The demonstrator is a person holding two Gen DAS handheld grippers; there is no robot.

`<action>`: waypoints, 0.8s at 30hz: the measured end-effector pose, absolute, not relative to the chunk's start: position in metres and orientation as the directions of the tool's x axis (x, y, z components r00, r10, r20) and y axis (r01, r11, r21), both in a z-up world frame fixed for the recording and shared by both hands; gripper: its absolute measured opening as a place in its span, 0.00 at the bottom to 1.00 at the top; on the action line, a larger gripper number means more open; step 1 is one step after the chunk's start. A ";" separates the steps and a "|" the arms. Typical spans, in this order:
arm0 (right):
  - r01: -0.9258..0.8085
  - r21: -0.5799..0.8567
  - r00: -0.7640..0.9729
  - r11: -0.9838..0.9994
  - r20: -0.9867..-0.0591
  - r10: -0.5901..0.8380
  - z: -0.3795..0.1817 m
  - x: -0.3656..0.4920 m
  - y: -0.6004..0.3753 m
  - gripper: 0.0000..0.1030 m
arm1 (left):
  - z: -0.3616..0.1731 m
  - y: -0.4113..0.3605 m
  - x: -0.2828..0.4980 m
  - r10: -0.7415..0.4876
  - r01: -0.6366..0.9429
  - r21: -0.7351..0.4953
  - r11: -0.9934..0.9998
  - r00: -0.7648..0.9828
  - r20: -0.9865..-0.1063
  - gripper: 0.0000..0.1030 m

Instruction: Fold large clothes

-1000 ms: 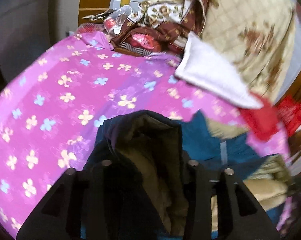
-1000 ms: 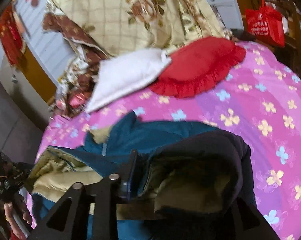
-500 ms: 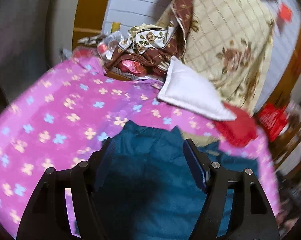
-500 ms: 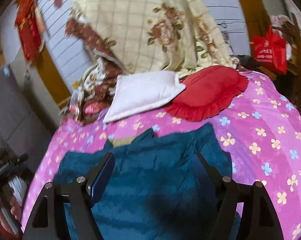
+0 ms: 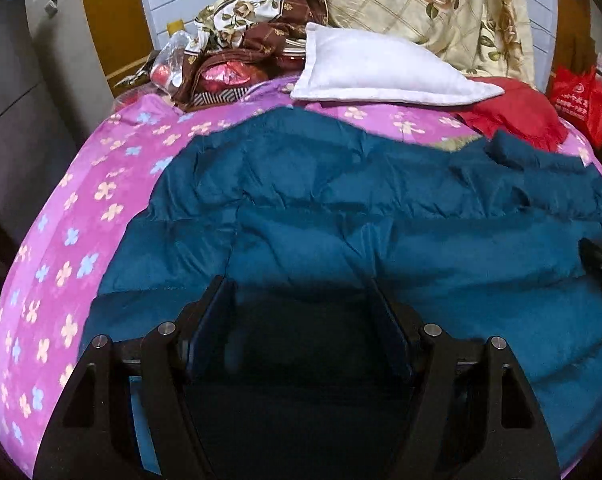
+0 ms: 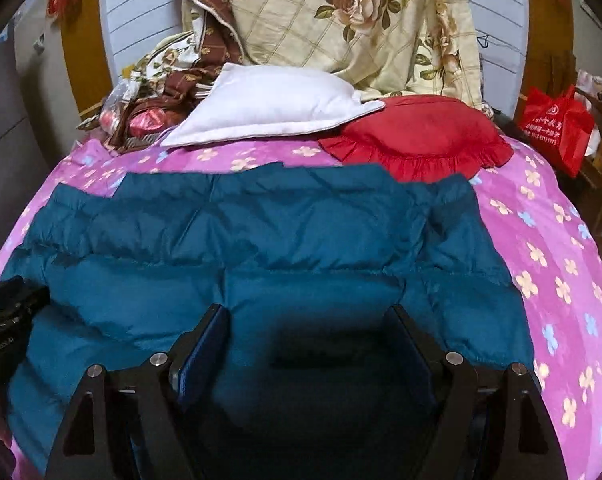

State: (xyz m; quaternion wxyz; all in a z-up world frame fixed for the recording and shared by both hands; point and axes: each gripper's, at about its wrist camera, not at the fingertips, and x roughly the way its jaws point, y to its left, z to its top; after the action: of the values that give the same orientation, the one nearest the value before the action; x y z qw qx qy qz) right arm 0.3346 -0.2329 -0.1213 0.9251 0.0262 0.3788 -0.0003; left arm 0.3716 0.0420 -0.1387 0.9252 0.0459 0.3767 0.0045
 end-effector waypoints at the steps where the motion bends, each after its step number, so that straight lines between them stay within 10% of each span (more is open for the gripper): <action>1: 0.030 0.043 0.715 0.999 -0.699 0.009 -0.124 0.342 -0.234 0.77 | -0.139 0.041 0.382 0.039 0.025 0.081 0.996 0.714 -0.699 0.69; 14: 0.091 0.071 0.683 0.993 -0.730 -0.010 -0.149 0.429 -0.245 0.84 | -0.150 0.037 0.453 0.042 -0.021 0.039 0.999 0.708 -0.705 0.77; 24: 0.032 0.084 0.719 0.996 -0.694 0.036 -0.105 0.336 -0.255 0.83 | -0.109 0.104 0.368 0.001 -0.041 -0.044 0.998 0.740 -0.673 0.77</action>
State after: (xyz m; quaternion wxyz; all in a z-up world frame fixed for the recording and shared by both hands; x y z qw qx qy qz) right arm 0.3365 -0.2548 -0.1052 0.9261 0.0451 0.3746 0.0012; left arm 0.3681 0.1039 -0.1093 0.9323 -0.0277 0.3605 0.0112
